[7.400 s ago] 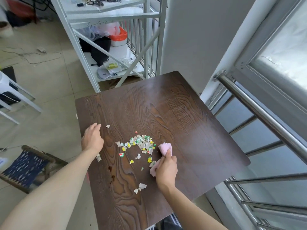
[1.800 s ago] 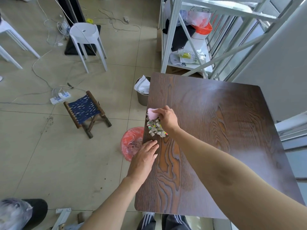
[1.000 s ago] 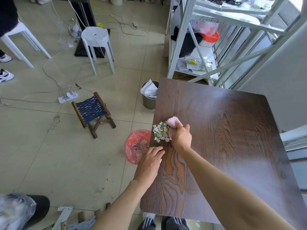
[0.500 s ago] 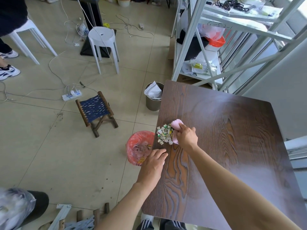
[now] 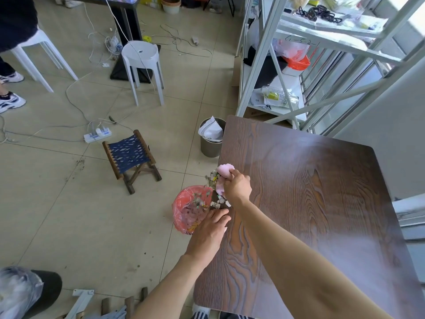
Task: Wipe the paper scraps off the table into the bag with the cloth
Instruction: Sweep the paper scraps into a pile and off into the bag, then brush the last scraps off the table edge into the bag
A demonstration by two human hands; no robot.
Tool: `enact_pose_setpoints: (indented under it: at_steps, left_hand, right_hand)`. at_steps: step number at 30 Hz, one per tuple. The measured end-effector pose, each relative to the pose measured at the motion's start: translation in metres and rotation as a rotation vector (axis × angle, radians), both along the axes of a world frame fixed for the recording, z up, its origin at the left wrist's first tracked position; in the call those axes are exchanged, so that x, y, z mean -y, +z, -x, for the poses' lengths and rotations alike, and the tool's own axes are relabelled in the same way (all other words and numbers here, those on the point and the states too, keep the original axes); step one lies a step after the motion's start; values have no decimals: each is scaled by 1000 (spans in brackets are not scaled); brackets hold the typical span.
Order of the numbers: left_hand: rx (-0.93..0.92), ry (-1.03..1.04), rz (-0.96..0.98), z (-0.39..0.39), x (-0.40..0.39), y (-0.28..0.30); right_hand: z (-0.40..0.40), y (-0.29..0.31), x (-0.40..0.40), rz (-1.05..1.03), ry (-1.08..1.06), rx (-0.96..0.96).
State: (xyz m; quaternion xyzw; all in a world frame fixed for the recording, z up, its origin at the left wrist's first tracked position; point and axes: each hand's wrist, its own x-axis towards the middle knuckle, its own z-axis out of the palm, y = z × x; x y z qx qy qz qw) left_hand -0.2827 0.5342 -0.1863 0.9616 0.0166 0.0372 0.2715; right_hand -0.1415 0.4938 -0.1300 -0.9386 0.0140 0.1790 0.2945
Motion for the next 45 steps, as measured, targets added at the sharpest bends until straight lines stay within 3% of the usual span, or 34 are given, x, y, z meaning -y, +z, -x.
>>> enact_pose_setpoints:
  at_steps: [27, 33, 38, 45]
  left_hand:
    - [14, 14, 20, -2, 1, 2]
    - [-6, -14, 24, 1, 1, 6]
    - [34, -56, 26, 17, -4, 9]
    - [48, -59, 21, 32, -4, 9]
  right_hand:
    - [-41, 13, -20, -158, 291, 34]
    - [-37, 27, 39, -84, 231, 186]
    - [-3, 12, 87, 161, 209, 76]
    - [52, 0, 64, 37, 56, 28]
